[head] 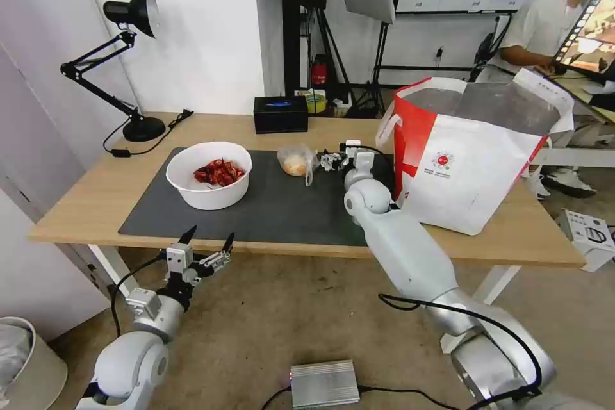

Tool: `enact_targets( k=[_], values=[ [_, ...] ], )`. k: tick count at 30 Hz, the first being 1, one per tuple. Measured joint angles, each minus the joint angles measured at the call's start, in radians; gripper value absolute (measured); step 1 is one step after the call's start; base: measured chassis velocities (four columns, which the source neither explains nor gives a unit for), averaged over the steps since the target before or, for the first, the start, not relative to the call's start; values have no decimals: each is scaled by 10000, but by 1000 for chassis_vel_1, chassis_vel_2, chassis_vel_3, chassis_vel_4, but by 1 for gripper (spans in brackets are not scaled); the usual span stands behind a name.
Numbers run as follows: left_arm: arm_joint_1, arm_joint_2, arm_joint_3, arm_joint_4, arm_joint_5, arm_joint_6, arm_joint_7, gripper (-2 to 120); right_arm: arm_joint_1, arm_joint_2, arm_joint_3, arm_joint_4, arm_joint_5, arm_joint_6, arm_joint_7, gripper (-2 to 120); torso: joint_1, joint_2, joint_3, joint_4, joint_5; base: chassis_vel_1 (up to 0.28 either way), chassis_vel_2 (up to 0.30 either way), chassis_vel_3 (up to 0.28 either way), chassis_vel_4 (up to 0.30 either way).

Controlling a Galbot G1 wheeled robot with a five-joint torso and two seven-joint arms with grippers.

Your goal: Pick up the trash from the table and place it into the takeout bag.

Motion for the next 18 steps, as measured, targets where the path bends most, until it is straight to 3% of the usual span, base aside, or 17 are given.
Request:
enact_targets(
  k=[18],
  values=[
    [-58,-52,38,128,43,-23,24,100,155,289,239,-669,-46,17,-208,98,0,0,1,-1,1,0,0,0,0]
  ],
)
